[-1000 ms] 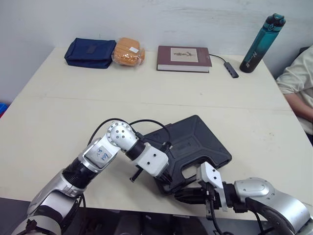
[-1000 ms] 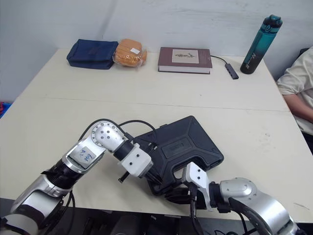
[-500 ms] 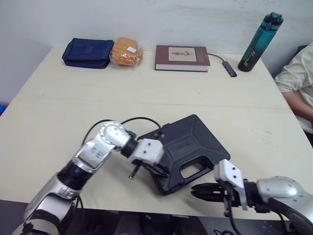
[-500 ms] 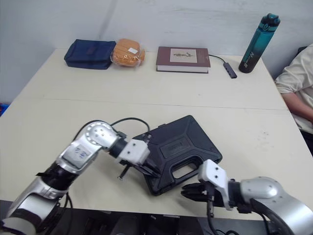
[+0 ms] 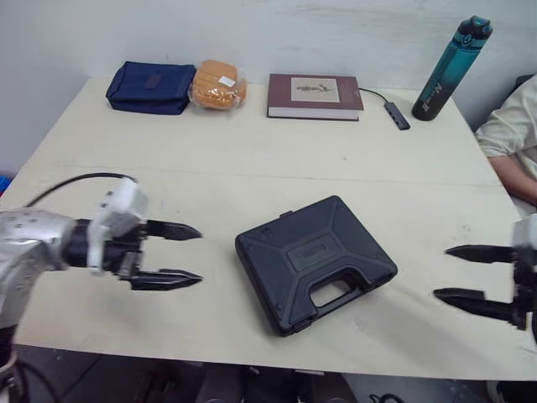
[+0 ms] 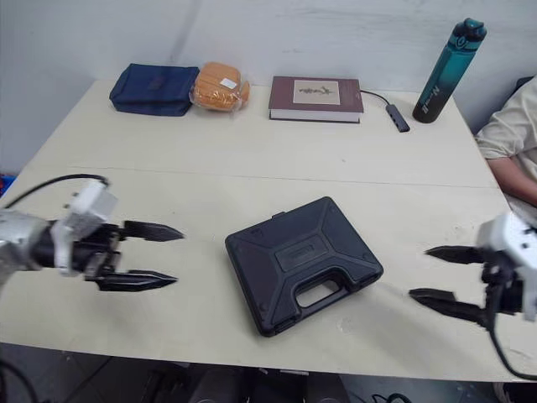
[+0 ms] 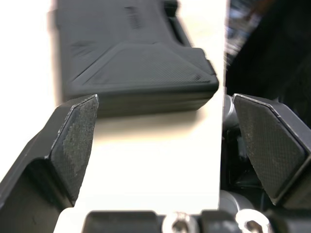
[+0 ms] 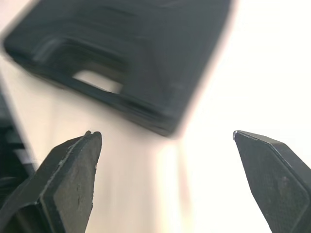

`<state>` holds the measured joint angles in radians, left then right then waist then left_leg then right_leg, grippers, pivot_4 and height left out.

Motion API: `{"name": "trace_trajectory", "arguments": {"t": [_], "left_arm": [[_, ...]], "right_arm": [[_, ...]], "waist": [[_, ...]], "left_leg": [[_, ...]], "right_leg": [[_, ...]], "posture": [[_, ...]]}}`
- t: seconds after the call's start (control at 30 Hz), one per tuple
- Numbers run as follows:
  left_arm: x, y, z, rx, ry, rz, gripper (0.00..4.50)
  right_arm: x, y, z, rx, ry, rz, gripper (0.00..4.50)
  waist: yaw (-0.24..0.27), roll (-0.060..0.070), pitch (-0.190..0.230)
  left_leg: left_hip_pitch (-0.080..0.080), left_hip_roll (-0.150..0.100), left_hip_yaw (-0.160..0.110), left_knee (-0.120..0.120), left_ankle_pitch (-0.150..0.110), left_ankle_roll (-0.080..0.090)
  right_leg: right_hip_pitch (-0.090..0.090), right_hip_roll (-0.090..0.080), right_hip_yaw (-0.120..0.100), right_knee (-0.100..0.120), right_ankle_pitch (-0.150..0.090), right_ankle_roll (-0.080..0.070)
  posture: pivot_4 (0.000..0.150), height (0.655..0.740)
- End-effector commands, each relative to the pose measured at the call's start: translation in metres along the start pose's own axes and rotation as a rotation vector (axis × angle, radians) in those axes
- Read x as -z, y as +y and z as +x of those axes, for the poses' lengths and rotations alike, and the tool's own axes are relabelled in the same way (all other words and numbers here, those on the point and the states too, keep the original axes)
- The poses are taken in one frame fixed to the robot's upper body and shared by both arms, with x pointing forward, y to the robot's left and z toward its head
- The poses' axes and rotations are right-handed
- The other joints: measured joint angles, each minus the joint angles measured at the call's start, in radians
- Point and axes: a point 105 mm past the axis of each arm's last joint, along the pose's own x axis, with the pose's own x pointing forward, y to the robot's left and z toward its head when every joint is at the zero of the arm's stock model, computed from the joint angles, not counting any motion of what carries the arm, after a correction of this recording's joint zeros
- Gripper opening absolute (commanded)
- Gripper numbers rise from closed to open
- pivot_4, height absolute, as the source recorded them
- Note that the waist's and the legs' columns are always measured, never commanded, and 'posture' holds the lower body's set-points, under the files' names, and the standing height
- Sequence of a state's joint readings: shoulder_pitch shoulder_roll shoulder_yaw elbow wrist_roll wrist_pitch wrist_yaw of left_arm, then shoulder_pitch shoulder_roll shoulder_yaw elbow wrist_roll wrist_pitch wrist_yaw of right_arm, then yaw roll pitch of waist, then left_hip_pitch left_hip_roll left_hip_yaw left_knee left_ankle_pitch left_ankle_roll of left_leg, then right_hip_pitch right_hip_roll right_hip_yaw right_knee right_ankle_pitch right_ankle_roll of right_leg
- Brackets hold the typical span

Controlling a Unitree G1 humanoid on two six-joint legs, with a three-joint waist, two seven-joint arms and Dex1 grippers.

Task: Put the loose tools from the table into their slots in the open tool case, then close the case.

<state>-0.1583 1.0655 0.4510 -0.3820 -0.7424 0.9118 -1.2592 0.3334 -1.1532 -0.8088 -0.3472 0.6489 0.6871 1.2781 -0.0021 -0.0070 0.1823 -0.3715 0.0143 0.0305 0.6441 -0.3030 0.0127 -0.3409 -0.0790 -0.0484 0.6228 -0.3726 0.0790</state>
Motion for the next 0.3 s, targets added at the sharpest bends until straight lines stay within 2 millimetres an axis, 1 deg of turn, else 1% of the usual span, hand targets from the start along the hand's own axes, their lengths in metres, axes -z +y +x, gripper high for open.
{"name": "trace_trajectory", "arguments": {"t": [0.03, 0.1, 0.2, 0.3], "left_arm": [[0.0, -0.002, -0.032, -0.131, -0.004, 0.014, 4.48], [0.006, -0.004, -0.048, -0.203, 0.008, 0.006, 4.48], [0.016, 0.0, -0.067, -0.321, 0.031, 0.017, 4.48], [0.02, 0.005, -0.072, -0.358, 0.01, 0.022, 4.48]], "right_arm": [[-0.002, -0.018, -0.025, 0.087, 0.005, -0.045, 4.5], [-0.001, -0.025, -0.033, 0.114, 0.017, -0.042, 4.5], [-0.002, -0.026, -0.04, 0.1, 0.022, -0.028, 4.5], [-0.007, -0.033, -0.036, 0.122, -0.007, -0.044, 4.5]], "waist": [[-0.001, 0.001, 0.0], [-0.001, 0.001, 0.001], [0.0, 0.003, 0.002], [0.0, 0.004, 0.002]], "left_leg": [[0.0, 0.0, 0.0, 0.0, 0.0, 0.0], [0.0, 0.0, 0.0, -0.001, -0.001, 0.0], [0.0, 0.0, 0.0, -0.004, -0.002, -0.002], [0.001, 0.0, 0.001, -0.01, -0.001, -0.003]], "right_leg": [[0.0, 0.0, 0.0, -0.001, 0.0, 0.0], [-0.001, -0.001, 0.0, -0.001, -0.001, -0.001], [-0.002, -0.001, 0.0, -0.002, -0.001, -0.002], [-0.003, -0.002, 0.001, -0.002, -0.002, -0.004]], "posture": [[0.15, 0.74], [0.15, 0.74], [0.15, 0.74], [0.15, 0.74]]}}
